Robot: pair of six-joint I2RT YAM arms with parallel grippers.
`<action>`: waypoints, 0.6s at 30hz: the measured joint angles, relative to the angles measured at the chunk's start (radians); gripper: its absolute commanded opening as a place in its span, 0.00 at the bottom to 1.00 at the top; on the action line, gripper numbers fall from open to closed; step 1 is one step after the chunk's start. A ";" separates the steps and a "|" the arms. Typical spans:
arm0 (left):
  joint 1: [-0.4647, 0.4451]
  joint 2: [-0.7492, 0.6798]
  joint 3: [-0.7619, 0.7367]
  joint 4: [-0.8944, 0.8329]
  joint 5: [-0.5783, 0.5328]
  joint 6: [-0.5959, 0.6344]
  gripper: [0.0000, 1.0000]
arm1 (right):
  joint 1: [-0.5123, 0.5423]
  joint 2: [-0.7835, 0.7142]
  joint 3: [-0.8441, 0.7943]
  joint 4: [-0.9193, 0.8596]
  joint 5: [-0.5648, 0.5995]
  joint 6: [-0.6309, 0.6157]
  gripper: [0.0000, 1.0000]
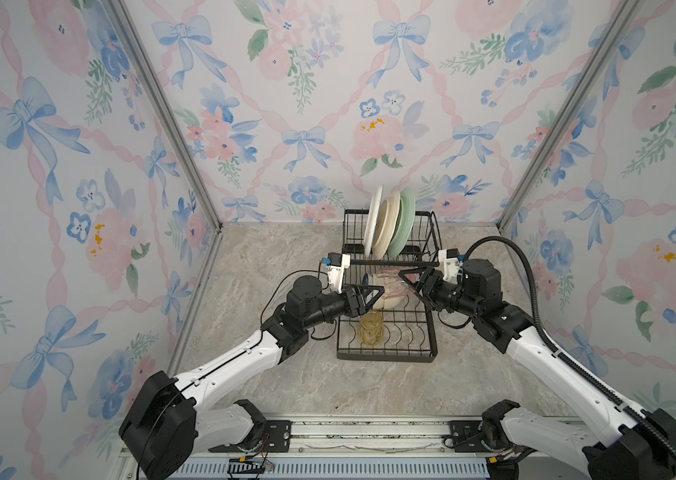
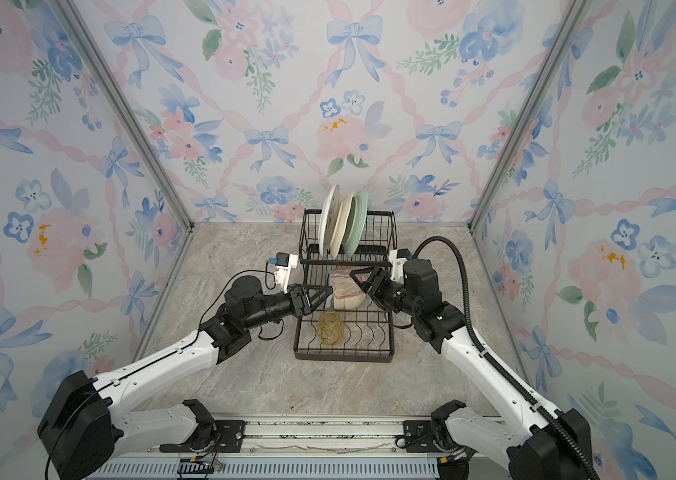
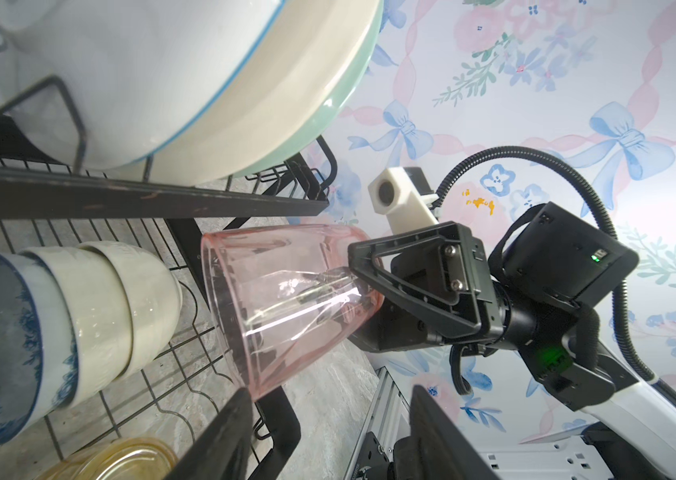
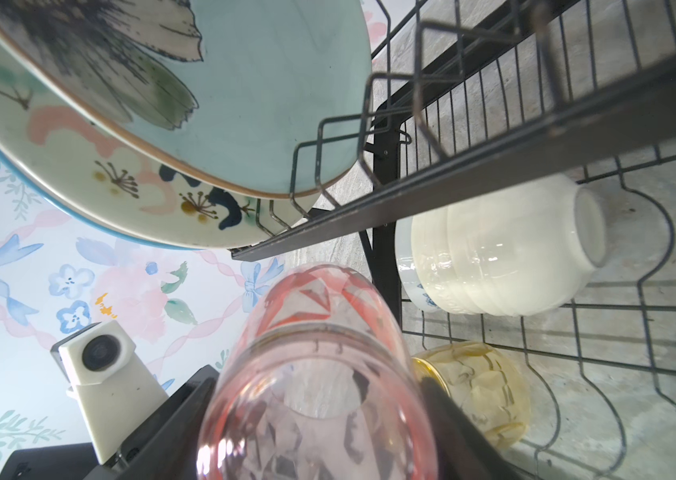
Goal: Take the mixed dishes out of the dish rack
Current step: 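Bring the left gripper to the pink glass and close on it beside the right gripper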
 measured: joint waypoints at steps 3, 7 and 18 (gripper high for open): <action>0.000 0.010 0.000 0.008 0.003 -0.001 0.60 | 0.000 -0.004 -0.015 0.024 -0.020 0.025 0.47; 0.000 0.021 0.000 0.026 0.003 -0.004 0.60 | 0.000 -0.017 -0.029 0.048 -0.034 0.050 0.46; -0.019 0.081 0.003 0.148 0.040 -0.045 0.56 | 0.000 -0.047 -0.042 0.080 -0.058 0.084 0.46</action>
